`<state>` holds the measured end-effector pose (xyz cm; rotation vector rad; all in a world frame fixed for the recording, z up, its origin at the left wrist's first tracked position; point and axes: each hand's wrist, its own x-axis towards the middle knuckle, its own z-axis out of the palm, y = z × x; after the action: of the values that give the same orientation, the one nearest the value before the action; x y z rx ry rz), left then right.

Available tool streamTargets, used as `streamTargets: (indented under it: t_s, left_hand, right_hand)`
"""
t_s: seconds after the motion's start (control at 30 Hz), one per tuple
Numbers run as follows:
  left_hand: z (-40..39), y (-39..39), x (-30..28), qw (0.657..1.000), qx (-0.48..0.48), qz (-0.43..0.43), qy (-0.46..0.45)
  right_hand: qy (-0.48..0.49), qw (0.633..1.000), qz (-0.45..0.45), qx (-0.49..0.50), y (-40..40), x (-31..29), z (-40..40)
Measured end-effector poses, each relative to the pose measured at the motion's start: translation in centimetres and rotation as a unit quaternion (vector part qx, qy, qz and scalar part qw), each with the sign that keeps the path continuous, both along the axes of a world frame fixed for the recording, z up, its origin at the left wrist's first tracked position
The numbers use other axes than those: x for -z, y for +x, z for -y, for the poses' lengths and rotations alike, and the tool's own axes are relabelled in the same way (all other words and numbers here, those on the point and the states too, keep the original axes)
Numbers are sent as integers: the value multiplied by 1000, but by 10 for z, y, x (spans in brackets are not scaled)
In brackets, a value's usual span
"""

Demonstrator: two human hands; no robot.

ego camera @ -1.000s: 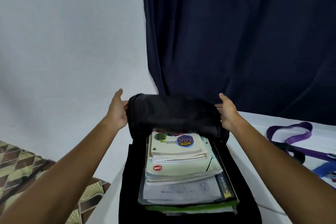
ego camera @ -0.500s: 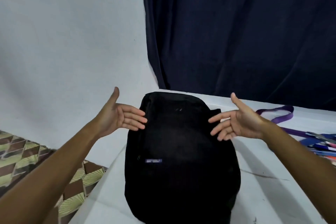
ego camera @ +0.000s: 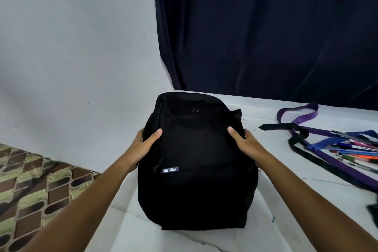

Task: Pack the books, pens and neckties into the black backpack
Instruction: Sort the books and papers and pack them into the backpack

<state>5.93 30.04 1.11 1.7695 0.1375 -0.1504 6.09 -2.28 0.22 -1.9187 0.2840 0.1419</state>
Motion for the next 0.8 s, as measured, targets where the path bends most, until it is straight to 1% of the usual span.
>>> streamTargets:
  t_s: [0.03,0.07,0.17,0.37,0.53,0.63,0.8]
  left_hand:
    - [1,0,3,1000,1,3,-9]
    - [2,1,5,1000,-6,7,-9]
    - [4,-1,10,1000,-21,11,3]
    - [9,-4,16,999,-29,34,17]
    - [9,2,21,999,-19,40,6]
    - [10,6,22,999,-12,49,-3]
    - [16,10,25,999,-6,44,-9]
  right_hand:
    - [26,999,-18,12,0,5,0]
    - [32,999,-29,29,0,8,0]
    - [19,997,-28,64,0,19,-2]
    - [3,998,-1,66,-3,25,-2]
    - [15,997,24,74,-4,26,-3]
    - [6,995,44,84,-5,26,-1]
    - [7,995,51,85,-10,26,9]
